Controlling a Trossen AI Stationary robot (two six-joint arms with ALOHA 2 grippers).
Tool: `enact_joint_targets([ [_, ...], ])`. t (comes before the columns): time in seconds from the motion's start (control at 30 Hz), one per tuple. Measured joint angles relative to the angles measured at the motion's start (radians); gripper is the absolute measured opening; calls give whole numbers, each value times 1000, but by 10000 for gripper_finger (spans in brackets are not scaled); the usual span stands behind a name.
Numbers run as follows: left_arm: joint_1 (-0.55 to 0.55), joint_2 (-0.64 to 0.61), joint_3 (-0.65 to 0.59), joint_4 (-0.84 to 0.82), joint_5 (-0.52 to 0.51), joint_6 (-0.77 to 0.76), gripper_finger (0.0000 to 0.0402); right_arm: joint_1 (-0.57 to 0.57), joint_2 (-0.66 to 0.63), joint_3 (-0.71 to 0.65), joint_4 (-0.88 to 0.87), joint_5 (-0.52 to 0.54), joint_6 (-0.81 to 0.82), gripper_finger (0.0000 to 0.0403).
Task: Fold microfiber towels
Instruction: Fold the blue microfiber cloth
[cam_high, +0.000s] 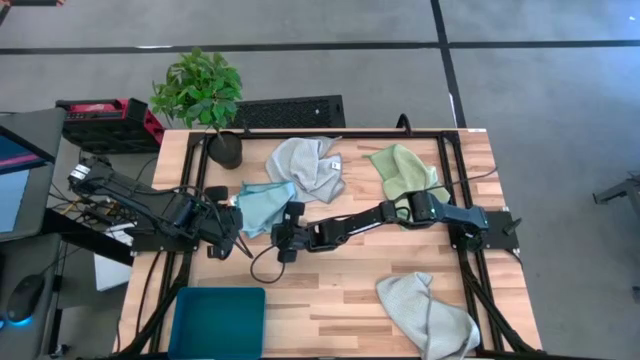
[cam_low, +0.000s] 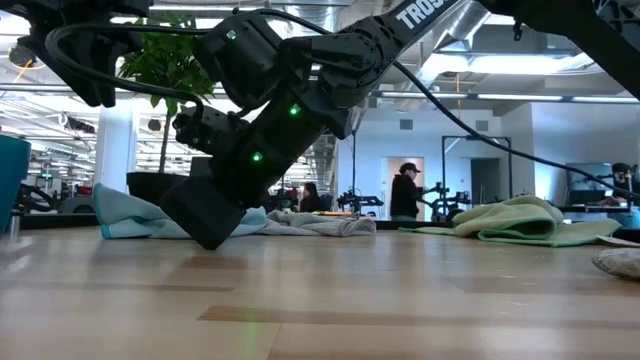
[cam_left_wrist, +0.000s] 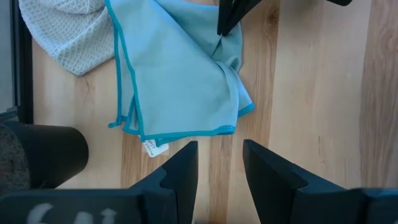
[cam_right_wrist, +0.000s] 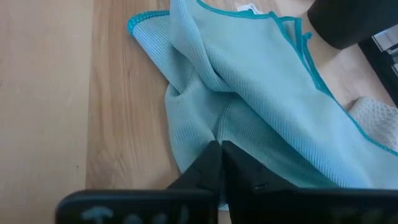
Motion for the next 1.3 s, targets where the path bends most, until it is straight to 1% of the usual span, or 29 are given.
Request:
enact_joint_targets([
  [0.27,0,0,0,0,0,0,120,0,0,0,2,1,-1,134],
  [0.4,0,0,0,0,0,-2,121,-3,0,0,-6,7,50,162],
  [0.53,0,0,0,0,0,-7,121,-12,0,0,-6,7,58,161],
  [0.67,0,0,0,0,0,-7,121,-15,0,0,-5,7,84,140],
  [0.8,0,0,0,0,0,-7,121,-15,0,0,-4,7,69,116],
  [0.93,0,0,0,0,0,-7,121,-12,0,0,-3,0,63,108],
  [1.07,0,0,0,0,0,-7,121,-3,0,0,-2,1,42,118],
  [1.3,0,0,0,0,0,-7,121,1,0,0,0,2,19,165],
])
